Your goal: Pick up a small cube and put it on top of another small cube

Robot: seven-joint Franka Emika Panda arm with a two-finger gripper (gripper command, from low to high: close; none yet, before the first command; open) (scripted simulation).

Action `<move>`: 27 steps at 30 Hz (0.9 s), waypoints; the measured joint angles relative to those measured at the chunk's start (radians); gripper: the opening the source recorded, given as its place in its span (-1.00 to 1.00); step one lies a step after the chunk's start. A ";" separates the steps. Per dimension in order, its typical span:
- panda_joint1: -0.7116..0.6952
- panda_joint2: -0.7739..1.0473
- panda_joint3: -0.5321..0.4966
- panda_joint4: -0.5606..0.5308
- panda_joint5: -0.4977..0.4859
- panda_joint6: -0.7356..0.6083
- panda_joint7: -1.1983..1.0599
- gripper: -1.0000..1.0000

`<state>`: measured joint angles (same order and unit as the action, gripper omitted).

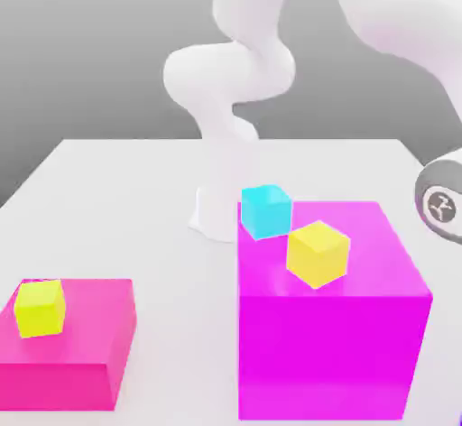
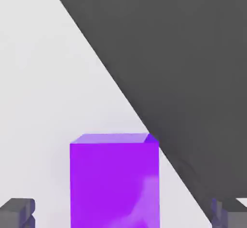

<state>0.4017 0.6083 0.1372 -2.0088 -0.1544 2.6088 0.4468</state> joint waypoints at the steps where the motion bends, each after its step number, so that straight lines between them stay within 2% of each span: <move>1: 0.004 0.022 -0.004 0.005 -0.004 0.016 0.003 -1.00; 7: 0.006 0.033 -0.006 0.008 -0.004 0.024 0.002 -1.00; 11: -0.008 -0.067 0.013 -0.015 0.017 -0.054 -0.013 -1.00; 20: -0.245 -0.312 -0.107 -0.133 0.199 -0.163 -0.022 -1.00; 27: -0.315 -0.572 -0.149 -0.259 0.275 -0.299 -0.010 -1.00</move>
<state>0.0869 0.0364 -0.0114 -2.2680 0.1204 2.3093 0.4366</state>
